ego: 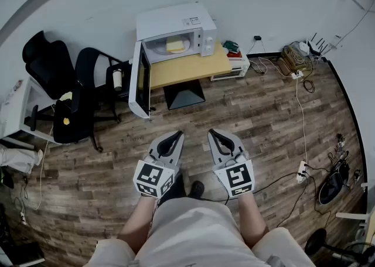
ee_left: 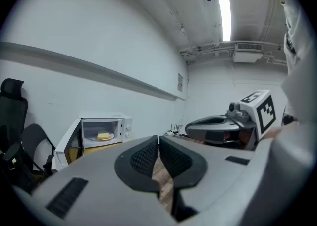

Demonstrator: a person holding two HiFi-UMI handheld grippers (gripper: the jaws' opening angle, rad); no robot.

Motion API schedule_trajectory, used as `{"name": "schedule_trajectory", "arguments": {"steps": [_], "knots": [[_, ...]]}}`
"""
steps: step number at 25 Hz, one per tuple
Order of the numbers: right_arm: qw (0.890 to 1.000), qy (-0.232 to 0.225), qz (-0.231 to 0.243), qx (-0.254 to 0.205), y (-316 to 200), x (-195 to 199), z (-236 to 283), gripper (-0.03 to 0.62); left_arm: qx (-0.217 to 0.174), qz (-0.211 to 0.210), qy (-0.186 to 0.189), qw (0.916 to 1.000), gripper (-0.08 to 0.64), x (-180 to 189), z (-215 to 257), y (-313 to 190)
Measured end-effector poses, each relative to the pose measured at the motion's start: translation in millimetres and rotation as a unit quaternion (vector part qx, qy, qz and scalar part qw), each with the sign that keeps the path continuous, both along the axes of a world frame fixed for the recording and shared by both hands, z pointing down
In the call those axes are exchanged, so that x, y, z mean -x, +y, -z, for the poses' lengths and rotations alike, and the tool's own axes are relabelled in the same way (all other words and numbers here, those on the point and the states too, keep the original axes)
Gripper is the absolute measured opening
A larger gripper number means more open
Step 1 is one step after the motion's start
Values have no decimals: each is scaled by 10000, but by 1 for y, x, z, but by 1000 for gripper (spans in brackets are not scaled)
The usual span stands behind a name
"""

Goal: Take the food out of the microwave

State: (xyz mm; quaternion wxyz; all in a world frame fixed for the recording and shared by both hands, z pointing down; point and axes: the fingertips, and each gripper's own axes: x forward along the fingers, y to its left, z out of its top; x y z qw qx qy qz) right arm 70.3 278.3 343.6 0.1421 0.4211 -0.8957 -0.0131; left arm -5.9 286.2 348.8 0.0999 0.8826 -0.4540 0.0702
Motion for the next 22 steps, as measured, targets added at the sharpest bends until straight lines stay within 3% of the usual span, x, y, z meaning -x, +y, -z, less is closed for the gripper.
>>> {"name": "schedule_trajectory", "arguments": {"steps": [11,22], "knots": [[9999,-124,44,-97,14,-10,6,0,-58,-8,-74,10000,11,-11,4,14],[9999,-87,-56,-34,4,-4,-6,0,61,95,-59,9999,12,7,-6,6]]}}
